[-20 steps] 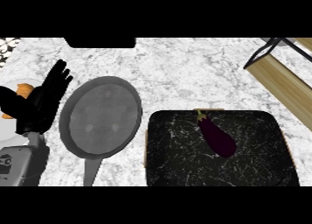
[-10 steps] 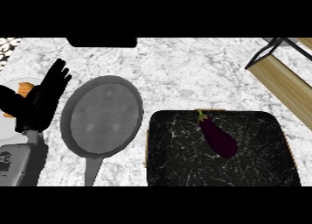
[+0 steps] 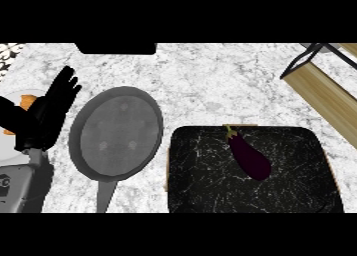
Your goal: Pick the cupcake from the tray and place it in the tiered shelf
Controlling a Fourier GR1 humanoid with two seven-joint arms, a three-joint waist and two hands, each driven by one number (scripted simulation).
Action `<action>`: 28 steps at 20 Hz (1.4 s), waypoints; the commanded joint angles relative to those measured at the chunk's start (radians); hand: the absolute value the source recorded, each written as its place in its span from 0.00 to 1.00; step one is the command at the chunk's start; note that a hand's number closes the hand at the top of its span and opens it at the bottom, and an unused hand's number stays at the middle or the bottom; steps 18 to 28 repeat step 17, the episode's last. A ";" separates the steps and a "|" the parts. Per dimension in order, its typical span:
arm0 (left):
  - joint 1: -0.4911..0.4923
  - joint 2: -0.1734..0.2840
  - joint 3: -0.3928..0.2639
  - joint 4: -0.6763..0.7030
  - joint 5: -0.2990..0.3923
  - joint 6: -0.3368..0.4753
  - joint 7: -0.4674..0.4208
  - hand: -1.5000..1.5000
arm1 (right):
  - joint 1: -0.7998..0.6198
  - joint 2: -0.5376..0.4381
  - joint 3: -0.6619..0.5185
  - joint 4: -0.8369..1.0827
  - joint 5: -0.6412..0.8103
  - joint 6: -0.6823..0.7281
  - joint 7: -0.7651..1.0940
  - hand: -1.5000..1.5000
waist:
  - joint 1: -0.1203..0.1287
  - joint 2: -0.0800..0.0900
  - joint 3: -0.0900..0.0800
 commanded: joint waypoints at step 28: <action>0.025 0.016 0.038 -0.006 0.015 -0.007 -0.004 0.50 | 0.323 -0.214 -0.071 0.153 -0.064 0.391 -0.462 0.00 | -0.033 -0.008 0.005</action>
